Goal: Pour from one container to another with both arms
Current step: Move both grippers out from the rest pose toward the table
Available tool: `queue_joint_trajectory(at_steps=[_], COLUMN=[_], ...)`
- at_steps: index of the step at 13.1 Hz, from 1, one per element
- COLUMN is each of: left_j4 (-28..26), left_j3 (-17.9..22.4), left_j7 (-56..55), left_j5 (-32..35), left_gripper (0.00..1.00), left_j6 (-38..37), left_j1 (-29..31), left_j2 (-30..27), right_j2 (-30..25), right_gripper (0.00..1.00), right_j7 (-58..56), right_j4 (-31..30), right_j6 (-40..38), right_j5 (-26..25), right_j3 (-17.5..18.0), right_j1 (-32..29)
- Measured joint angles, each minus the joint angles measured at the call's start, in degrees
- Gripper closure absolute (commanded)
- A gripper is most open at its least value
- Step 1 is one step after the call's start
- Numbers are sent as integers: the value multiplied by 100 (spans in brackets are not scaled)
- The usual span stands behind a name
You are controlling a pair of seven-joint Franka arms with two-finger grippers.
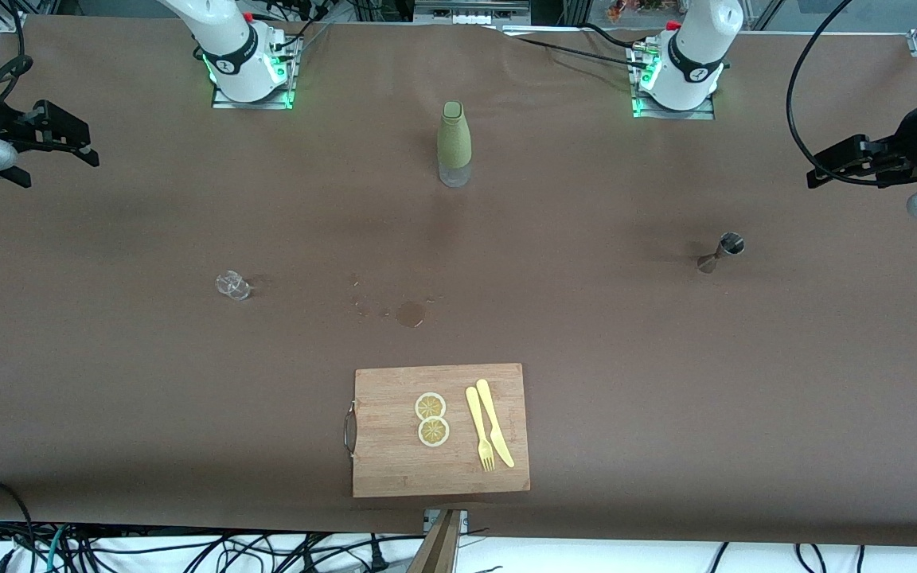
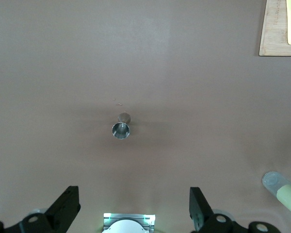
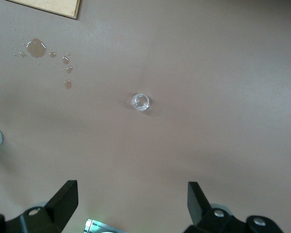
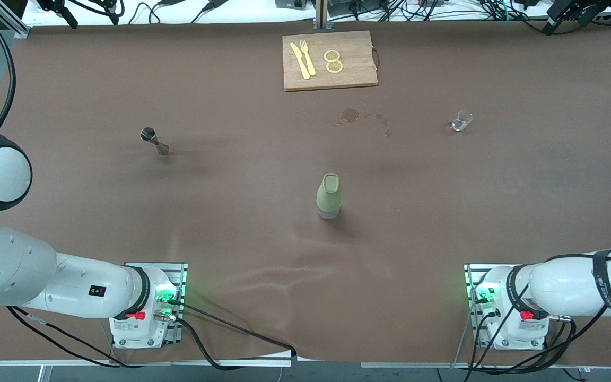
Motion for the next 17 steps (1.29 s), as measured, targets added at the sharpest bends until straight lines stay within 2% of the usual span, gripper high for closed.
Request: queue_joint_trajectory(at_steps=[7, 12, 14, 17], left_j4=[27, 27, 27, 28], left_j3=[-2, -3, -3, -3], left_j7=[0, 0, 0, 0], left_j5=[0, 0, 0, 0], left_gripper=[0, 0, 0, 0], left_j6=[0, 0, 0, 0], left_j1=[0, -1, 0, 0], left_j2=[26, 26, 26, 26], right_j2=[-16, -17, -17, 40], right_gripper=[0, 0, 0, 0], right_j7=[917, 947, 753, -436], right_j4=[1, -28, -100, -225], right_j6=[9, -62, -65, -16], right_j5=[0, 0, 0, 1], right_j3=[118, 128, 128, 93], right_j1=[45, 47, 48, 46])
